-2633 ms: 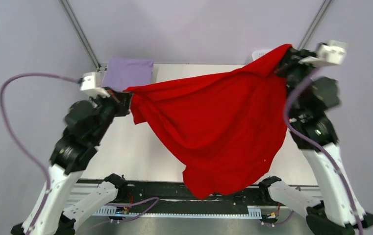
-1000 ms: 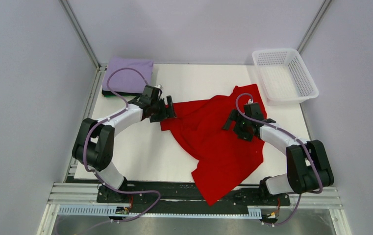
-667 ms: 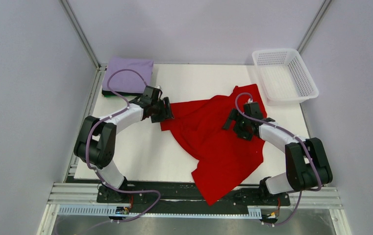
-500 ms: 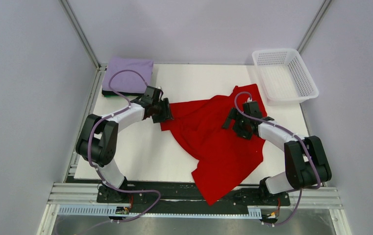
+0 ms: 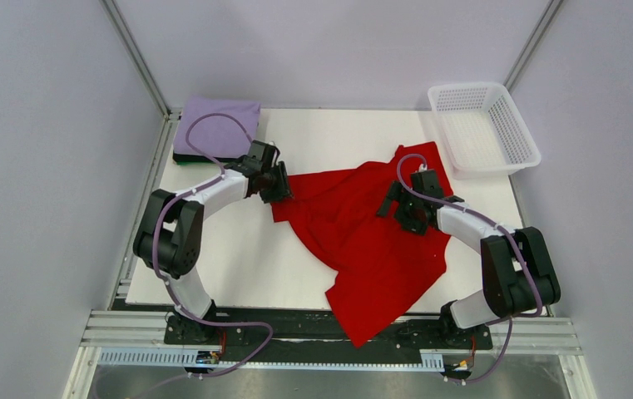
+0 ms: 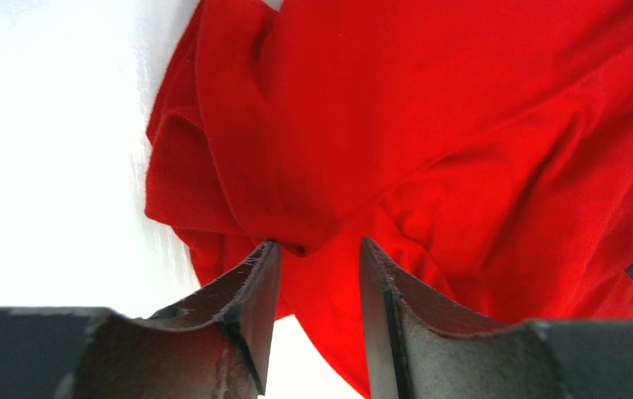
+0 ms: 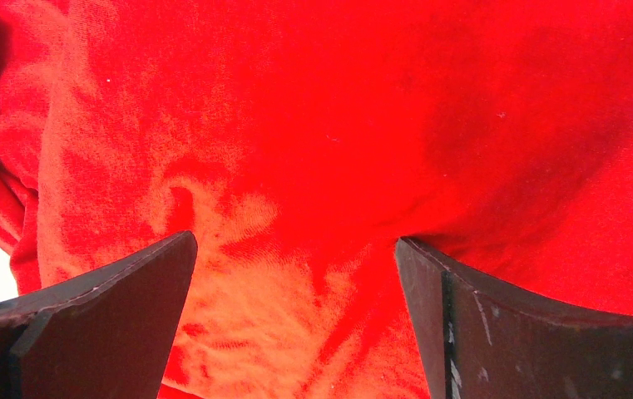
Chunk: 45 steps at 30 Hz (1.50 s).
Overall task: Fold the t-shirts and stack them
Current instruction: Flatten out the tshirt
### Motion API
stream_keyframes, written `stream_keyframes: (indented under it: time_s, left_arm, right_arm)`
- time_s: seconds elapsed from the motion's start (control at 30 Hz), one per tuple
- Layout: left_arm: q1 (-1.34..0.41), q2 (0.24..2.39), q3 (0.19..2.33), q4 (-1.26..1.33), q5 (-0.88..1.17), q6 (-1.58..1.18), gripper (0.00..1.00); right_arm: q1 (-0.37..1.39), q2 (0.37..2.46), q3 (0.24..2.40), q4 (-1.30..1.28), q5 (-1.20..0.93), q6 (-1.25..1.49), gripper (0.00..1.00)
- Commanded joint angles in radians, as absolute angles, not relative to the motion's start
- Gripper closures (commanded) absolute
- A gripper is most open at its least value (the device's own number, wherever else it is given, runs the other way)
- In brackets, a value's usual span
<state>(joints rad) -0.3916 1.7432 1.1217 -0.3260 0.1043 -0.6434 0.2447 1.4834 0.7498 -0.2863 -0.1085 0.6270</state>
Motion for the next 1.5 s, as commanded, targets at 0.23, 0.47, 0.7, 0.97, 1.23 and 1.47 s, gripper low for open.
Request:
stream_keyframes:
  time_s: [0.23,0.47,0.7,0.97,1.23,1.47]
  left_arm:
    - [-0.394,1.81,1.219,-0.388,-0.024,-0.676,0.62]
    - [-0.397,1.83,1.256,-0.415,-0.054,-0.677,0.62]
    - [-0.4,1.839,1.292,-0.456,-0.114,-0.671,0.61]
    - [-0.431,1.906,1.363,-0.502,-0.124,-0.576,0.58]
    - [-0.444,1.934,1.38,-0.515,-0.104,-0.545,0.63]
    - [-0.448,1.93,1.385,-0.511,-0.112,-0.533,0.74]
  right_arm:
    - [0.242,1.518,0.743,-0.294,-0.046,0.605,0.0]
    - [0.243,1.518,0.741,-0.295,-0.042,0.604,0.0]
    - [0.243,1.526,0.742,-0.295,-0.034,0.6,0.0]
    - [0.243,1.531,0.743,-0.295,-0.024,0.596,0.0]
    - [0.242,1.534,0.744,-0.296,-0.017,0.595,0.0]
    - [0.242,1.536,0.744,-0.295,-0.017,0.594,0.0]
